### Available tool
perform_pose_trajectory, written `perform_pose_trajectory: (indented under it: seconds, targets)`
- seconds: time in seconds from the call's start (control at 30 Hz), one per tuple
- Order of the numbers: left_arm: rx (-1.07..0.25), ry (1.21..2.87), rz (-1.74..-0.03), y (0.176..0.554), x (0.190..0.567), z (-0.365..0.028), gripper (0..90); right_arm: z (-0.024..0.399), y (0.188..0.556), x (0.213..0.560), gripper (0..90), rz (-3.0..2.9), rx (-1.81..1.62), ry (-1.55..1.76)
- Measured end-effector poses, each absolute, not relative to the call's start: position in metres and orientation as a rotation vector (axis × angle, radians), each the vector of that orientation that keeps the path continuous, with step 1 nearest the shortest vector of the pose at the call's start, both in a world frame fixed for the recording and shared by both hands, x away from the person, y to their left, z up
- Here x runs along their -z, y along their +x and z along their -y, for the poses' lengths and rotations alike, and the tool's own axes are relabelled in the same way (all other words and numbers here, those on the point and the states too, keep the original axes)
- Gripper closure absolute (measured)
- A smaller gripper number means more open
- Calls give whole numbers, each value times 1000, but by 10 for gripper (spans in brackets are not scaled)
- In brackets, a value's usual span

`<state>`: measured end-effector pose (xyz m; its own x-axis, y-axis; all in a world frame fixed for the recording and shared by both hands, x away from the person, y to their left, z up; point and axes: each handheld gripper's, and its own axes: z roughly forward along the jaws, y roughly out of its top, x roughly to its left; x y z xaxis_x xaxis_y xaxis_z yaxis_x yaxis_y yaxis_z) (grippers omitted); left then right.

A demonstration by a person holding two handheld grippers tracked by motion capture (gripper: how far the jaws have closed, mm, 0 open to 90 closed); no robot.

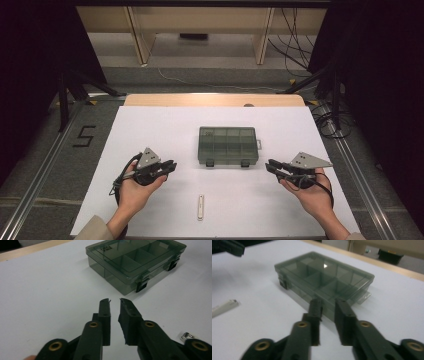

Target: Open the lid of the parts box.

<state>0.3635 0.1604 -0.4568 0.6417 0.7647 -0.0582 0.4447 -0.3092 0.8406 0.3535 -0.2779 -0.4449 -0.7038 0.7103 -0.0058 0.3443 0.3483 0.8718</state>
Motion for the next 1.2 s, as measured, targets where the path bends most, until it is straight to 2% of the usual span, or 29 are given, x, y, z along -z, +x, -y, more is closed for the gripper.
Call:
perform_pose_trajectory:
  seconds: [0.07, 0.17, 0.6, 1.07, 1.13, 1.2]
  targets:
    - [-439, 1967, -948, 368, 459, -155, 864, 277, 360, 446, 900, -2242, -1274, 934]
    - [-442, 1996, -931, 375, 460, -147, 893, 276, 369, 449, 900, -2270, -1245, 952]
    - [-428, 2069, -917, 403, 472, -115, 896, 263, 395, 467, 900, -2350, -1158, 1031]
    - [-442, 2116, -907, 413, 482, -108, 896, 261, 402, 474, 900, -2382, -1104, 1062]
    - [-435, 2170, -873, 414, 481, -110, 895, 261, 403, 475, 900, -2389, -1100, 1051]
    - [-433, 2139, -894, 414, 482, -108, 896, 260, 403, 476, 900, -2391, -1094, 1060]
